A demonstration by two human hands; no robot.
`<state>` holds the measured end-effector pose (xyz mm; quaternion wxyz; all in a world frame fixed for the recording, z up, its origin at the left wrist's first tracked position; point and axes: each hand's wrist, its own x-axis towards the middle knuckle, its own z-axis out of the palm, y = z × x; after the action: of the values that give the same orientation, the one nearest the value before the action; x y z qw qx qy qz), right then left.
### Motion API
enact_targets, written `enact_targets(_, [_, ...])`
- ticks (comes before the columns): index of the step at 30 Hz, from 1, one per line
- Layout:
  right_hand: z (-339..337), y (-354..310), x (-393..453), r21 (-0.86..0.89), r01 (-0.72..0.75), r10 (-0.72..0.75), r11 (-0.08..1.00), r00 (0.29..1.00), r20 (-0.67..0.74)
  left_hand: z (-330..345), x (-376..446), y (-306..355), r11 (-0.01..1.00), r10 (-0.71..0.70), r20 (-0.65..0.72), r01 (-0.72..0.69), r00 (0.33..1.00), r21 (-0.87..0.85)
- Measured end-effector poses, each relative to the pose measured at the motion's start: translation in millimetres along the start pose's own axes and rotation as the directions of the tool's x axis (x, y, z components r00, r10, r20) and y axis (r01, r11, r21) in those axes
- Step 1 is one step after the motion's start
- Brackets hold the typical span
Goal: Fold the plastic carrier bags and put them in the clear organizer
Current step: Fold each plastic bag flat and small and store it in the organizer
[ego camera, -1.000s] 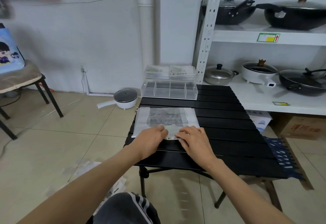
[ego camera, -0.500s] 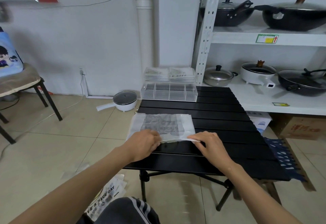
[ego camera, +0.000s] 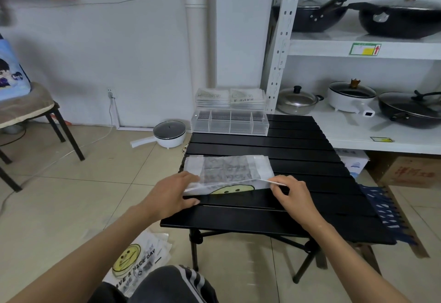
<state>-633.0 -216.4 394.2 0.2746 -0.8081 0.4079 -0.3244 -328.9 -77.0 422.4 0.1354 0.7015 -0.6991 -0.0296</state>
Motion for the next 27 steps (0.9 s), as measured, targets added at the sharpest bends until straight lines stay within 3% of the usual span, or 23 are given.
enact_targets(4, [-1, 3, 5, 0.037, -0.081, 0.08, 0.996, 0.996, 0.038, 3, 0, -8, 0.971, -0.054, -0.07, 0.036, 0.996, -0.237])
enact_targets(8, [-1, 6, 11, 0.04, -0.073, 0.073, 0.997, 0.997, 0.019, 0, 4, -11, 0.845, -0.179, -0.027, 0.14, 0.983, -0.516])
enact_targets(12, [1, 8, 14, 0.029, -0.166, 0.164, 0.986, 0.985, 0.043, 4, 5, -20, 0.882, -0.128, -0.058, 0.087, 0.99, -0.464])
enact_targets(15, [-1, 6, 17, 0.006, -0.116, 0.116, 0.993, 0.993, 0.025, 5, 7, -17, 0.874, -0.162, -0.087, 0.102, 0.983, -0.475])
enact_targets(22, [-1, 4, 33, -0.011, -0.143, 0.143, 0.99, 0.99, -0.011, 2, 21, -18, 0.755, -0.366, -0.08, 0.245, 0.927, -0.609])
enact_targets(27, [6, 3, 45, 0.004, -0.265, 0.265, 0.964, 0.962, -0.073, 4, 28, -16, 0.643, -0.459, 0.007, 0.338, 0.888, -0.687])
